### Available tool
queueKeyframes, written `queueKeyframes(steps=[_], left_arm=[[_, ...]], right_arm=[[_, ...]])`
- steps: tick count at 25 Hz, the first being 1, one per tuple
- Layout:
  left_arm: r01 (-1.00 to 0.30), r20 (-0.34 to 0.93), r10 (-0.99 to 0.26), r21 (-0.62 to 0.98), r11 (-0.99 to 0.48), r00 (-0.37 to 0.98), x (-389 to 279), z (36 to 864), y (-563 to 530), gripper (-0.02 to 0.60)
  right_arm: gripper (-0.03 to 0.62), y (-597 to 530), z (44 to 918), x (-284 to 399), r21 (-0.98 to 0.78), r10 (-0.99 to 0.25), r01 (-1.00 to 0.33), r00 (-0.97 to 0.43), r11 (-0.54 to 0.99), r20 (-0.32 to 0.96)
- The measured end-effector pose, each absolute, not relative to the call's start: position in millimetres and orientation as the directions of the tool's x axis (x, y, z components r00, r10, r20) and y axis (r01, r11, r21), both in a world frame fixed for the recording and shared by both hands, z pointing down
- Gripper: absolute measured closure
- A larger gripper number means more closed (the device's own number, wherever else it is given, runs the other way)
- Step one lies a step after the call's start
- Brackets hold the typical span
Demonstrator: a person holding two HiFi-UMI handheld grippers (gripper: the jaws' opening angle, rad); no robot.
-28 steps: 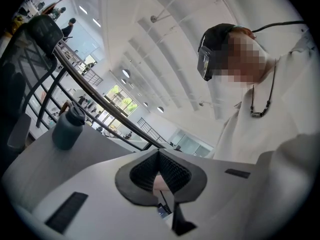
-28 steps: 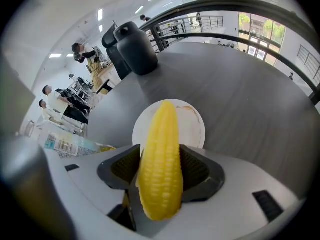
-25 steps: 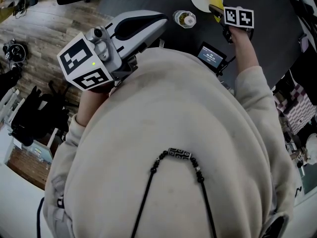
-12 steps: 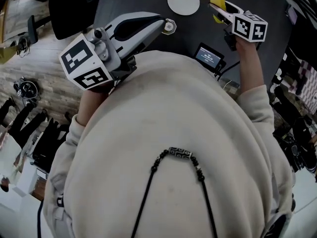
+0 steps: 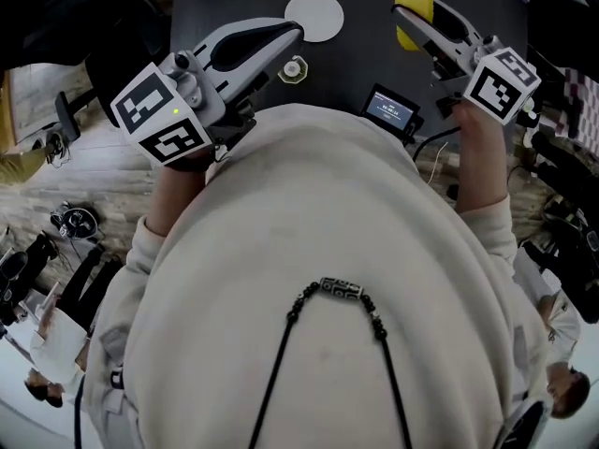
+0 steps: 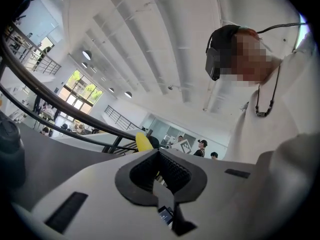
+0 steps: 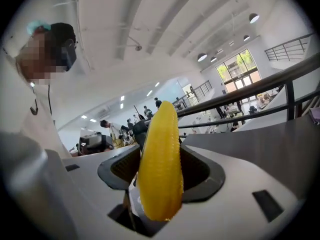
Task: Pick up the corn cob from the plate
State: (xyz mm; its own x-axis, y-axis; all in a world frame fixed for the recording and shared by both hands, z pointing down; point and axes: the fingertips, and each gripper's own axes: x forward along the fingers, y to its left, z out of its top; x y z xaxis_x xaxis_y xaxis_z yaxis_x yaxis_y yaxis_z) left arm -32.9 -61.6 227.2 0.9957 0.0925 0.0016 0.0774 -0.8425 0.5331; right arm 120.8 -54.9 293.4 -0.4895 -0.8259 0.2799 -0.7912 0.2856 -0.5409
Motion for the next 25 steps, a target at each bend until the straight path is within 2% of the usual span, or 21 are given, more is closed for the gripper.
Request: queueKeyframes(steps=[5, 10, 25], left_arm=[[0.116, 0.001, 0.137, 0.524, -0.844, 0.991, -17.2, 225.5, -58.8, 0.581], [0.139, -0.004, 0.160, 0.517, -0.845, 0.987, -13.0, 222.8, -61.8, 0.581], [0.161, -0.015, 0.178, 0.507, -0.847, 0.984, 2.6, 221.6, -53.8, 0.581]], right_arm=[[0.338, -41.8, 250.2, 124.3, -0.541, -0.867, -0.773, -0.476, 0.332, 0.148], [0.338, -38.8, 224.8, 120.0, -0.541, -0.877, -0.756, -0.476, 0.369, 0.067], [0.338, -31.5, 211.4, 127.3, -0.512, -0.875, -0.760, -0.483, 0.400, 0.033]])
